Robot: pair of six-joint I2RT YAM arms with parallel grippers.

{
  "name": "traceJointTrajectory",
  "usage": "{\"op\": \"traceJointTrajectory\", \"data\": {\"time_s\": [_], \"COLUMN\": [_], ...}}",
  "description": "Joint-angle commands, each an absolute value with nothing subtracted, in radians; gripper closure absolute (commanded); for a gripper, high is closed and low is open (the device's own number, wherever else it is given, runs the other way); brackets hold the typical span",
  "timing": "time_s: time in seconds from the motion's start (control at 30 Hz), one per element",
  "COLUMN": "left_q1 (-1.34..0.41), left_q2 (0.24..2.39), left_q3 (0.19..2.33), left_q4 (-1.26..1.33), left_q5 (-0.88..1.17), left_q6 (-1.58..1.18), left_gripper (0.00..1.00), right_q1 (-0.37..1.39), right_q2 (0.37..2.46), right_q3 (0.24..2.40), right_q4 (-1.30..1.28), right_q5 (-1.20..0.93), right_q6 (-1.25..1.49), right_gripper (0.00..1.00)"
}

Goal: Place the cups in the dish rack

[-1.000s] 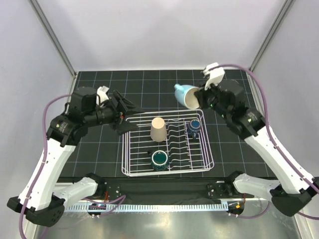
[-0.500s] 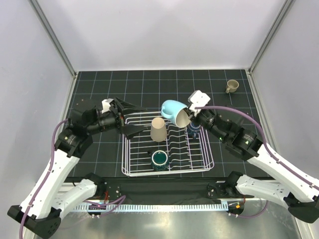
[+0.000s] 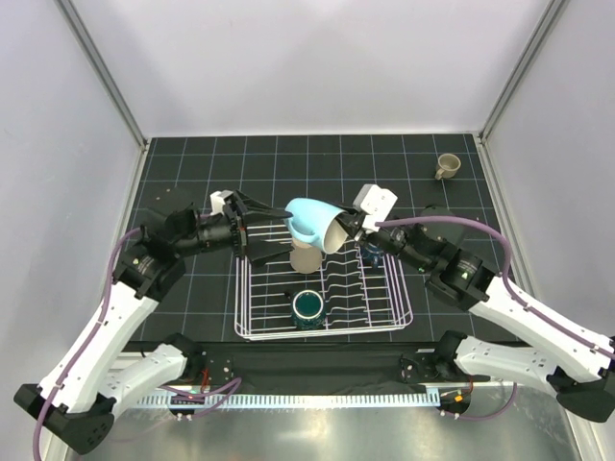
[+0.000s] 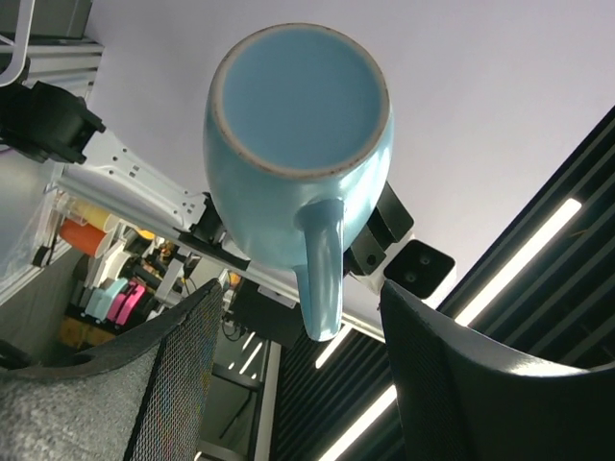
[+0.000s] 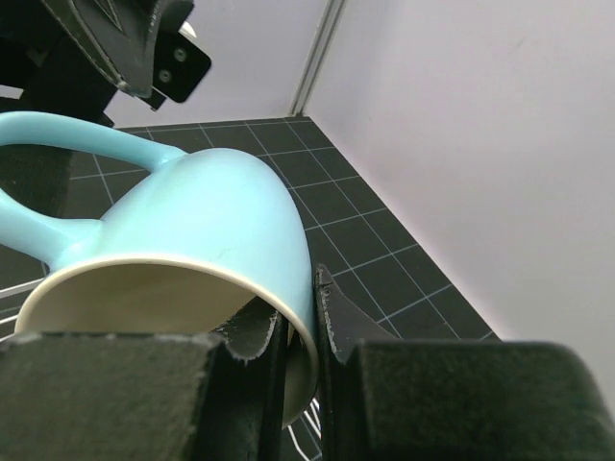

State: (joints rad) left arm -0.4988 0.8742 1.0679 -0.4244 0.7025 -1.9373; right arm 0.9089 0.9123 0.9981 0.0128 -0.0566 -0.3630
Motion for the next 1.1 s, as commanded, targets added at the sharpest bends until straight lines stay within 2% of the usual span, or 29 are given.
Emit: {"op": "traceJointTrajectory", "data": {"time_s": [0.0, 0.2, 0.43, 0.67, 0.8, 0.87, 0.9, 1.0, 1.07], "left_q1": [-0.523, -0.541, -0.56, -0.566, -0.566, -0.566, -0.566, -0.566, -0.566], "left_q2": [0.9, 0.917, 0.953, 0.957, 0.962, 0.966, 0.965, 0.966, 0.957], "left_q3": [1.111, 1.109, 1.141, 1.126, 1.121, 1.12, 1.118, 1.108, 1.097], "left_q4": [-0.361, -0.325, -0.301, -0.282, -0.262, -0.25, -0.247, -0.242, -0.241], "left_q5": [0.753, 0.742, 0.75, 0.764, 0.776, 0.778, 0.782, 0.784, 0.776], "left_q6": [-1.924, -1.939, -1.928, -1.933, -1.934, -1.933, -1.931, -1.928, -1.919], "left_gripper": [0.34, 0.36, 0.55, 0.58, 0.64, 0.72, 0.81, 1.0, 1.0], "right_q1": [0.919, 0.93, 0.934, 0.934, 0.934, 0.936, 0.936, 0.936, 0.934], "right_q2": [0.92, 0.949, 0.963, 0.977, 0.982, 0.979, 0.977, 0.973, 0.969], "right_q3": [1.035, 1.062, 1.075, 1.088, 1.097, 1.098, 1.095, 1.092, 1.095], "right_q4": [0.207, 0.216, 0.236, 0.245, 0.249, 0.242, 0.241, 0.232, 0.221], "right_q5": [-0.101, -0.137, -0.167, -0.209, -0.248, -0.267, -0.271, -0.282, -0.275], "right_q6": [-0.339, -0.334, -0.331, -0.334, -0.334, -0.348, -0.353, -0.368, -0.377], "right_gripper": [0.96, 0.96, 0.96, 0.96, 0.96, 0.96, 0.96, 0.96, 0.96]}}
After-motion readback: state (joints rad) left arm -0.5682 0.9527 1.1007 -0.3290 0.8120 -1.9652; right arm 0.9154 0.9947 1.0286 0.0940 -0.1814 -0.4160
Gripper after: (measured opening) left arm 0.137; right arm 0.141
